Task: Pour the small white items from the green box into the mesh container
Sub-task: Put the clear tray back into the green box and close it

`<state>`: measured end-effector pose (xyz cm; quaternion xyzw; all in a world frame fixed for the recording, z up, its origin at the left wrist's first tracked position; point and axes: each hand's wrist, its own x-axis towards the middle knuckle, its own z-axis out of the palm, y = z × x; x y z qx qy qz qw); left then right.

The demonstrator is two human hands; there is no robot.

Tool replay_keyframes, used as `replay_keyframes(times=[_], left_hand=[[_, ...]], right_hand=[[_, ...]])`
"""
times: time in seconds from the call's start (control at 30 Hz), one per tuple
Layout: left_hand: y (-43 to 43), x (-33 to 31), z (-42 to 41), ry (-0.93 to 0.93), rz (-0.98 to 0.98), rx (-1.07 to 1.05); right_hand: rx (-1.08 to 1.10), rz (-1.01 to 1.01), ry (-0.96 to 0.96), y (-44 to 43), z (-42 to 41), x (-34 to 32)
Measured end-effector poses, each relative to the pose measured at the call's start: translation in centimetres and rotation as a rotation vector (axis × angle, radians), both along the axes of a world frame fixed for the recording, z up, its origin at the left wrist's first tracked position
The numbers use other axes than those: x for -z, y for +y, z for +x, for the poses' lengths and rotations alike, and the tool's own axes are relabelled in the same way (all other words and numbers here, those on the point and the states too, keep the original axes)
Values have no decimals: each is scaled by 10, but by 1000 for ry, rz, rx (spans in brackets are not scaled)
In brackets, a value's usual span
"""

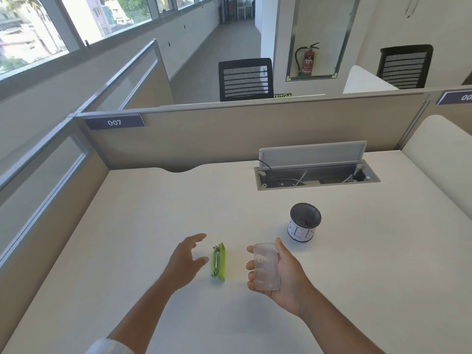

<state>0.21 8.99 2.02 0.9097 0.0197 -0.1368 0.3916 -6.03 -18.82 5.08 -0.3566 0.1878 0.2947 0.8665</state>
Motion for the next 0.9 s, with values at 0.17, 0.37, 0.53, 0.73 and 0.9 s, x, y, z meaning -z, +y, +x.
replay_keyframes(times=[0.17, 0.37, 0.53, 0.73, 0.9], left_hand=[[9, 26, -1, 141, 112, 219], [-2, 48, 3, 30, 118, 280], [-3, 58, 6, 12, 92, 248], [-6, 56, 3, -48, 95, 251], [-11, 36, -5, -119, 71, 226]], right_hand=[[11, -13, 29, 1, 1, 4], [31, 21, 40, 2, 5, 4], [23, 30, 38, 3, 5, 6], [26, 26, 45, 2, 4, 10], [40, 10, 48, 0, 3, 13]])
